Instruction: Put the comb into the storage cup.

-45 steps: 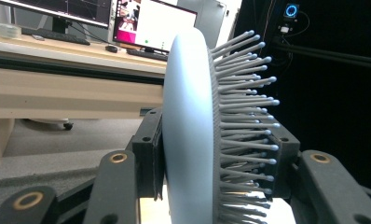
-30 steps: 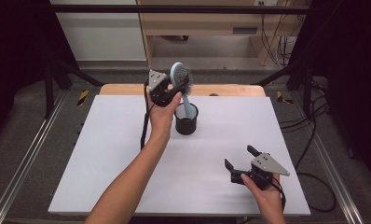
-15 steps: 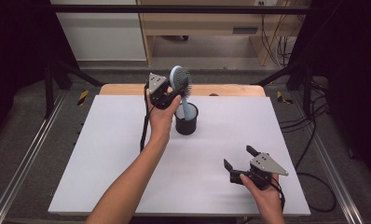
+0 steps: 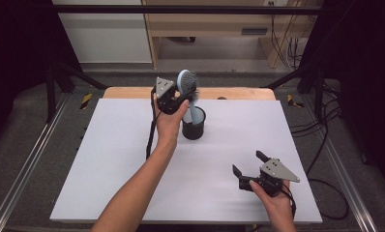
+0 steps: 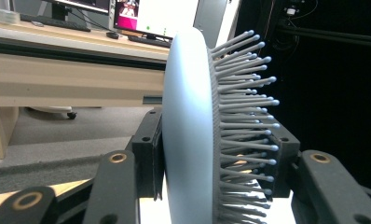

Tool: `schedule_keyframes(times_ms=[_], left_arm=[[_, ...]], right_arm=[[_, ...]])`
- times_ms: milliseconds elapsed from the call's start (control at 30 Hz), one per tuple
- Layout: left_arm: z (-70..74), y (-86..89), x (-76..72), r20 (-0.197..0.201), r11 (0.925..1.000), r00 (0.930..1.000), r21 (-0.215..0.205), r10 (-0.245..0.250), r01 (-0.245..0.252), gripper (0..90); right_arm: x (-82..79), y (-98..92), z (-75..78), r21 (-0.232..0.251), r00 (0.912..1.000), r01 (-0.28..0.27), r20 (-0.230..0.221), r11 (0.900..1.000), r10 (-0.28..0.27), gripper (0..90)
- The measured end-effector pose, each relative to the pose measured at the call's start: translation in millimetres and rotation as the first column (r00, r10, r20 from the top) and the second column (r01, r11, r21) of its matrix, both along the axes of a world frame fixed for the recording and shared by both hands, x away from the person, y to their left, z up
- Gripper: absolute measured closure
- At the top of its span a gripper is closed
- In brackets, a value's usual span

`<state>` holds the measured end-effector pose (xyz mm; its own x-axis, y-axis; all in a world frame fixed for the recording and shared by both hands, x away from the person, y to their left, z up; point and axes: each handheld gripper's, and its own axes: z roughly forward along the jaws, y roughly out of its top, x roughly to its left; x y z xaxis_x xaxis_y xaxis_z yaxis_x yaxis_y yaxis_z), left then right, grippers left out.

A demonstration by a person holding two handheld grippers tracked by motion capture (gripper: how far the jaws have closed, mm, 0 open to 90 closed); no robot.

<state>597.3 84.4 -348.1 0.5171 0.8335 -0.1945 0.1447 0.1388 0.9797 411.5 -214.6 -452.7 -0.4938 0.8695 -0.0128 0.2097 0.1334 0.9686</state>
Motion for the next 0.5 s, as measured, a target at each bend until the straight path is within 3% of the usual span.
schedule_keyframes(times_ms=[500], left_arm=[[-4.9,2.2,1.3,-0.009,1.0000,0.9999,0.001,0.010,-0.010,50.5]], right_arm=[[-0.1,0.3,-0.2,-0.001,1.0000,-0.002,-0.002,1.000,0.002,3.7]])
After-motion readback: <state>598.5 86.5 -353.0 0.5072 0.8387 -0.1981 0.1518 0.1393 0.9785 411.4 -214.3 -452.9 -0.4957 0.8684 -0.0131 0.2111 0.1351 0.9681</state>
